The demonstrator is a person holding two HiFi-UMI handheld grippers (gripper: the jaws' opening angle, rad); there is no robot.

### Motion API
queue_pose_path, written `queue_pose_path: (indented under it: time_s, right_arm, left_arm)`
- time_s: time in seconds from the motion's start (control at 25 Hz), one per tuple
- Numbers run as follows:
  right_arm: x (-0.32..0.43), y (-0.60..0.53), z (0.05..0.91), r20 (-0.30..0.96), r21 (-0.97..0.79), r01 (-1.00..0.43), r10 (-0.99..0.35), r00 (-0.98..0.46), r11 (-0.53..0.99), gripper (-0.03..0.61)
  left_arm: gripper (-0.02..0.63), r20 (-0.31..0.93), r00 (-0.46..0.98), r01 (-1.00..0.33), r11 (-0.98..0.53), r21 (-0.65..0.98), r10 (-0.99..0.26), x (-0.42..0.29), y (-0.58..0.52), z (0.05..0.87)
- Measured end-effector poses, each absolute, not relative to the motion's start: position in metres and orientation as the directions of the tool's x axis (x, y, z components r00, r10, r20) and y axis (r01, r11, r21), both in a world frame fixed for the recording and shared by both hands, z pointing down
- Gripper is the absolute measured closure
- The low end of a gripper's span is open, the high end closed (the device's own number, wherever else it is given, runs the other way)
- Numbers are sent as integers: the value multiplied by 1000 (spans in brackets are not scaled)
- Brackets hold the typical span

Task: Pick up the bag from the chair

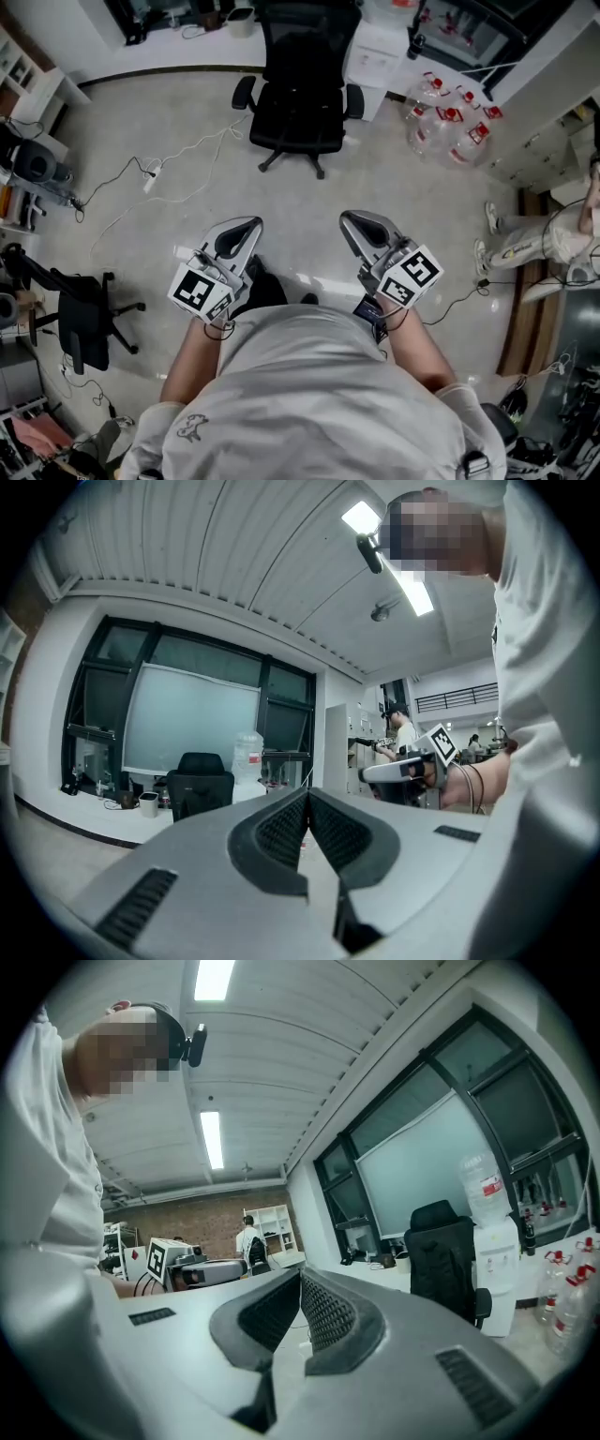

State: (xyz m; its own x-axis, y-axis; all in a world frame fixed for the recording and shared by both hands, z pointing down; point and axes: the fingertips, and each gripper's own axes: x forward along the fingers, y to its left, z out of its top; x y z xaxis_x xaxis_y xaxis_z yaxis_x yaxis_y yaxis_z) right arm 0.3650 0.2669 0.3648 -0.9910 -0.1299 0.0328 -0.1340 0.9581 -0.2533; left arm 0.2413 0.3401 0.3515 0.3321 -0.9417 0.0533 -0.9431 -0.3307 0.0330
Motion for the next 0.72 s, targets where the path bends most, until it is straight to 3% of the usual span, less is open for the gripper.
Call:
queue_pose_path:
  time_s: [0.72]
  right_arm:
    - [194,173,366,49,-272,-215,-210,-977,938,545]
  left_arm:
    - [601,67,406,-914,-404,48,-911,64,246,351]
